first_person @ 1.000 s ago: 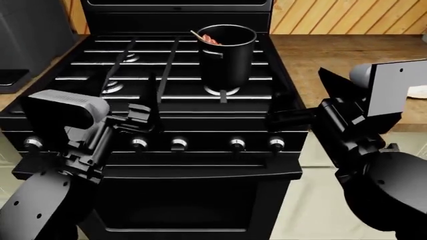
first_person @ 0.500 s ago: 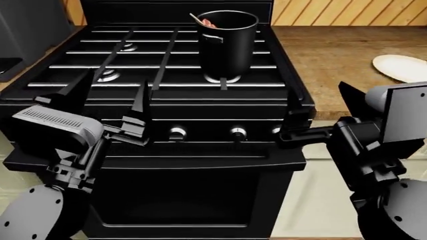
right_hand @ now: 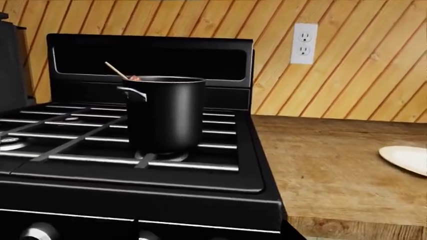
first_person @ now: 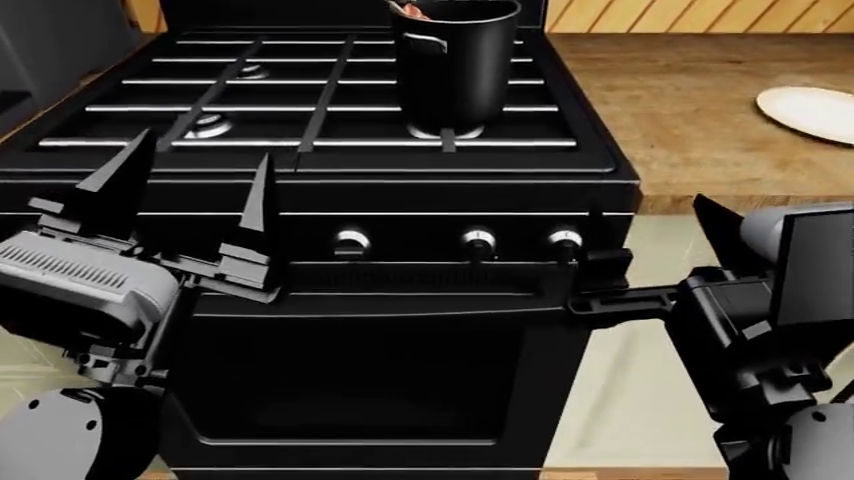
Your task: Frozen meat rests on a plate on the counter. Retrieve the meat and place it in a pot on a burner. Then turn the burner on.
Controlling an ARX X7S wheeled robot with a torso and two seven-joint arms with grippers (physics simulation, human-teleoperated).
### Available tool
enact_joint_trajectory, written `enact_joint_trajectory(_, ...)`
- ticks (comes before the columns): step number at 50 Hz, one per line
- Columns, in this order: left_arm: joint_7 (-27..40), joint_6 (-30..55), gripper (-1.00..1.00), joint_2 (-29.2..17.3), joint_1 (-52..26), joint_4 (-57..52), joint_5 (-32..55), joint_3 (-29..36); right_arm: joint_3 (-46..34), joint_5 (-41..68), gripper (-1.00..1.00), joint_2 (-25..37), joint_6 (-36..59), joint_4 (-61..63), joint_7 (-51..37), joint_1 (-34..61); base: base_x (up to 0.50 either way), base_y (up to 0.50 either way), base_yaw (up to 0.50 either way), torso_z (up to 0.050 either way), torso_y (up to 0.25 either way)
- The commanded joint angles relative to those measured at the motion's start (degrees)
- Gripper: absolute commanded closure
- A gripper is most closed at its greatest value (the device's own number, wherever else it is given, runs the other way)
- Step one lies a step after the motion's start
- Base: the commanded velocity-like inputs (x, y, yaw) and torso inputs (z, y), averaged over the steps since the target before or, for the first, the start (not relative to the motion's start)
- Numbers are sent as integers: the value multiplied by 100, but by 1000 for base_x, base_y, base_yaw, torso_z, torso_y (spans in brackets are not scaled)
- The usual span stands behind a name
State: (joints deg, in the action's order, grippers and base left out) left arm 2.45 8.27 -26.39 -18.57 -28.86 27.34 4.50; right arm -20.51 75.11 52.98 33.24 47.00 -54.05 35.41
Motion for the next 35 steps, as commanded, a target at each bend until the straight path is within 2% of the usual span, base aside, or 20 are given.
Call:
enact_joint_trajectory(1, -18, -187, -100, 16, 37, 85, -63, -43, 8, 238, -100, 63, 25, 90, -239, -86, 0, 0, 0, -50, 53)
enact_joint_trajectory(35, -124, -279, -100, -26, 121, 131, -21, 57, -31, 223, -100, 68, 46, 152, -368, -137, 0, 0, 0, -50, 54)
